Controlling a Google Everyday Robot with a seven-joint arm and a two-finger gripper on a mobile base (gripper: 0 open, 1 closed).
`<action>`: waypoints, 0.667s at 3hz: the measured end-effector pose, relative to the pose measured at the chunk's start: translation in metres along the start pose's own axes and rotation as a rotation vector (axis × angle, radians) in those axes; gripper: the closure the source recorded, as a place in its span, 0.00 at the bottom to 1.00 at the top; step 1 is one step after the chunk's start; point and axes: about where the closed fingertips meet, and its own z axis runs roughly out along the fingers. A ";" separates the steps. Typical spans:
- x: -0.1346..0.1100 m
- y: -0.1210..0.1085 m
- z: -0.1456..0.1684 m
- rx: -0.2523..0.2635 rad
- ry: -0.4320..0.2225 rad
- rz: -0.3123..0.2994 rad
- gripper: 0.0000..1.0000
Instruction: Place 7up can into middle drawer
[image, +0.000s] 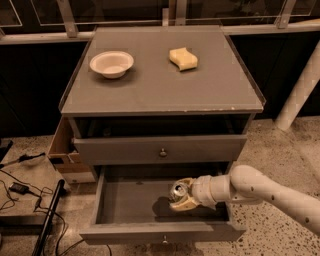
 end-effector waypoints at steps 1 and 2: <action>0.001 0.000 0.001 0.000 0.001 -0.003 1.00; 0.020 -0.002 0.011 0.002 0.001 -0.006 1.00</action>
Offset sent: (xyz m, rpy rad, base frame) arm 0.0081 -0.0122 -0.0527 -0.0076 -0.0153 -0.0065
